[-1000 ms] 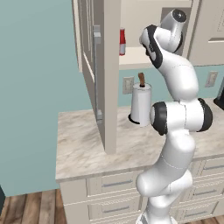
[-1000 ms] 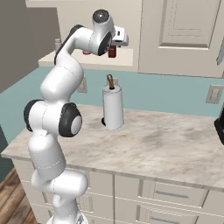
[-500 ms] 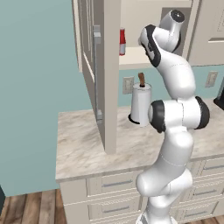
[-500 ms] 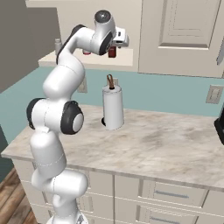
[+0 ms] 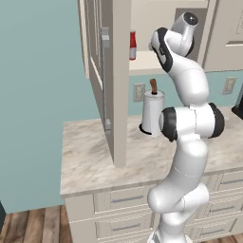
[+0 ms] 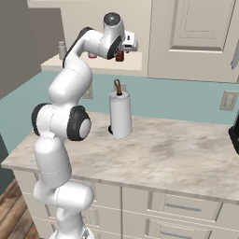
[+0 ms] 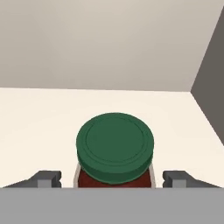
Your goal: Collect the paprika, ketchup, and shaker from the cabinet and place them next to the stove.
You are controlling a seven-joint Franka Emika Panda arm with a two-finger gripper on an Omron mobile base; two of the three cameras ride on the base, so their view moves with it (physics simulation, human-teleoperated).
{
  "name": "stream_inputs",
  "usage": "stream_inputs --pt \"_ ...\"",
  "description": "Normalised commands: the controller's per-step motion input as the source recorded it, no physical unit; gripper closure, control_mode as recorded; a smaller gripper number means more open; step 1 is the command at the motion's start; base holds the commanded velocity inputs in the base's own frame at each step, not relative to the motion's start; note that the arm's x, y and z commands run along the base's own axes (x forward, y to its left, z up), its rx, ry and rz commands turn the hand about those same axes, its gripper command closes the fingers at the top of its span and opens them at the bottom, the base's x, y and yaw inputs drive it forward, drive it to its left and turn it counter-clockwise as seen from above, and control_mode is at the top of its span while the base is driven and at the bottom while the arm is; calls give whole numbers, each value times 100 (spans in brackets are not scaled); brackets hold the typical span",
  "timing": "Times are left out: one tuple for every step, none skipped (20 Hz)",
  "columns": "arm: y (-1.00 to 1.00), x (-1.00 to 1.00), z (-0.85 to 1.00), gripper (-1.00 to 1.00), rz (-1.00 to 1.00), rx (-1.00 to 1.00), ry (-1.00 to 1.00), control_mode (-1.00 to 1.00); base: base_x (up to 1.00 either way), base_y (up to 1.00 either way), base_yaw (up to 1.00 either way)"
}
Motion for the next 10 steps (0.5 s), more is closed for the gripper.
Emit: stream_inputs --pt "0 11 -11 100 2 3 0 -100 0 0 0" --pt "0 9 -9 100 2 1 0 -100 0 0 0" --pt "0 7 -5 100 2 0 0 -100 0 0 0" --pt "0 5 -3 100 2 0 0 -100 0 0 0" --pt "0 0 0 100 1 0 0 -100 0 0 0" --pt "0 0 0 100 0 0 0 -100 0 0 0" --pt "0 0 0 100 0 0 0 -100 0 0 0" --pt "0 0 0 100 0 0 0 -100 0 0 0" --pt "0 0 0 100 0 0 0 -100 0 0 0" --pt "0 0 0 100 0 0 0 -100 0 0 0"
